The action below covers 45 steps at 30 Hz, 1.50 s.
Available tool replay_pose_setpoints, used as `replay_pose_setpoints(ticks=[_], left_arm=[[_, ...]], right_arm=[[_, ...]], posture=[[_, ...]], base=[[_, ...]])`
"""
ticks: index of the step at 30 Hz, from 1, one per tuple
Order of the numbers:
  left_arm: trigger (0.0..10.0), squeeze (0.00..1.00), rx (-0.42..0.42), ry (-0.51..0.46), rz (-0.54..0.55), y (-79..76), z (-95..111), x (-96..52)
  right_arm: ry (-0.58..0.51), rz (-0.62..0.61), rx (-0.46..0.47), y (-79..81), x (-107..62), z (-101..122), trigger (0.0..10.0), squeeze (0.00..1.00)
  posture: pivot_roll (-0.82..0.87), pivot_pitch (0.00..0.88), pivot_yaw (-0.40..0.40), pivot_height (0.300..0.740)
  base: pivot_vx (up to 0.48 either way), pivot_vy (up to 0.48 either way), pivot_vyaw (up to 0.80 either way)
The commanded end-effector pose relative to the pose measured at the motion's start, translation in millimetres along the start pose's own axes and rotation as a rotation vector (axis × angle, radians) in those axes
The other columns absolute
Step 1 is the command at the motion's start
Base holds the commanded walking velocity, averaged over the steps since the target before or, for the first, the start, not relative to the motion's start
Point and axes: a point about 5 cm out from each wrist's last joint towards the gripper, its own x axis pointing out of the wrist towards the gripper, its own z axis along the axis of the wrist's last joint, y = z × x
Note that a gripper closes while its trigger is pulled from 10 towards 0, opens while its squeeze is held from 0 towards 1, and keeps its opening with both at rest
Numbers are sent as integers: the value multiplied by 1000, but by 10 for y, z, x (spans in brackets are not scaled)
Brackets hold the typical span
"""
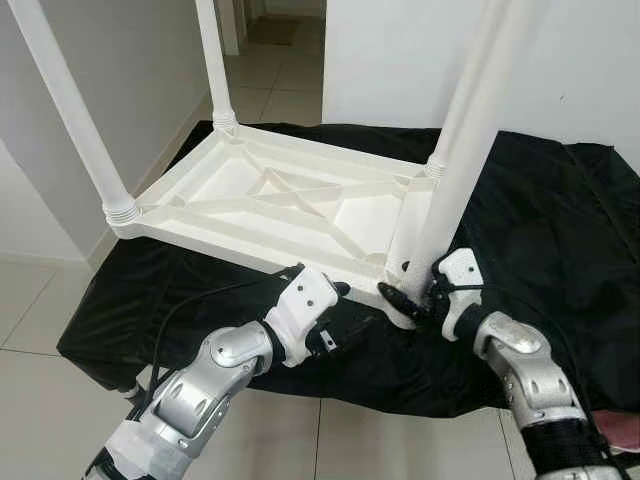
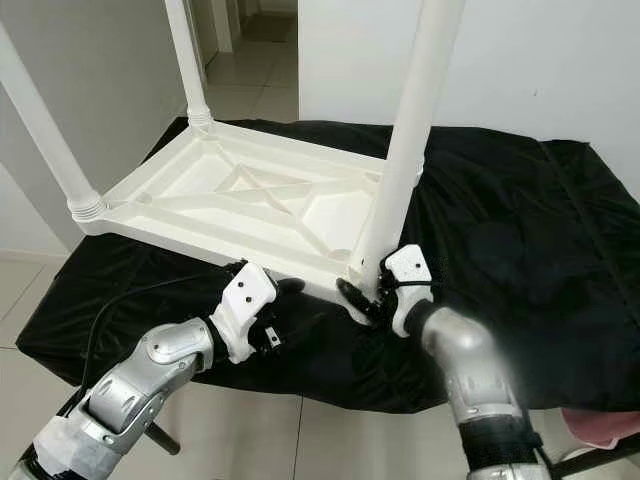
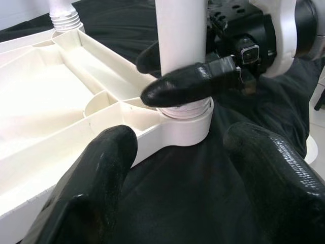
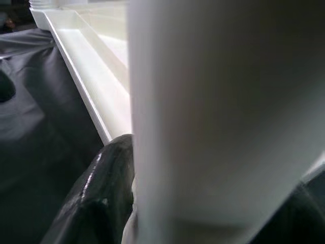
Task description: Building children table
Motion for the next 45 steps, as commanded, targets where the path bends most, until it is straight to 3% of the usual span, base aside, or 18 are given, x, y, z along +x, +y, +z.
replay_pose_setpoints(ticks=[1,5,6,7,8,14,18,20,33,35,36,37,43,45], left_arm=[[10000,0,5,16,-105,-41,-15,14],[10000,0,7,16,-107,-35,-13,13],[10000,0,7,17,-109,-39,-16,14],[10000,0,7,17,-109,-39,-16,14],[10000,0,7,17,-111,-46,-19,18],[10000,0,2,20,-129,-83,-29,39],[10000,0,9,25,-146,-84,-42,52],[10000,0,9,25,-146,-84,-42,52],[10000,0,42,32,-145,48,-29,72],[10000,0,52,28,-132,98,-7,86],[10000,0,52,28,-132,98,-7,86],[10000,0,52,27,-115,121,1,75],[10000,0,48,31,-97,135,-12,41],[10000,0,46,35,-79,147,-30,18]], right_arm=[[2,30,-7,22,21,-9,0,0],[-3,42,-5,19,20,-18,0,0],[-3,45,3,27,13,-29,2431,0],[-3,45,3,27,13,-29,2431,0],[-5,41,14,31,5,-36,10000,0],[-26,-13,56,38,-16,-41,10000,0],[-58,-145,110,91,-32,-71,10000,0],[-58,-145,110,91,-32,-71,10000,0],[-59,-381,173,234,-12,-66,10000,0],[-20,-524,185,256,-16,-86,10000,0],[-20,-524,185,256,-16,-86,10000,0],[5,-655,211,291,-17,-117,10000,0],[16,-746,242,357,-13,-138,10000,0],[30,-837,259,424,-2,-153,10000,0]], posture=[[-36,18,34,740],[-38,17,35,740],[-42,18,38,740],[-42,18,38,740],[-42,18,38,740],[-48,18,43,740],[-78,26,63,740],[-78,26,63,740],[-111,16,77,740],[-100,16,65,740],[-100,16,65,740],[-85,25,51,740],[-78,30,43,740],[-61,31,24,740]], base=[[0,0,0],[0,0,0],[0,0,0],[0,0,0],[0,0,0],[0,0,0],[0,0,0],[0,0,0],[0,0,0],[0,0,0],[0,0,0],[0,0,0],[0,0,0],[0,0,0]])
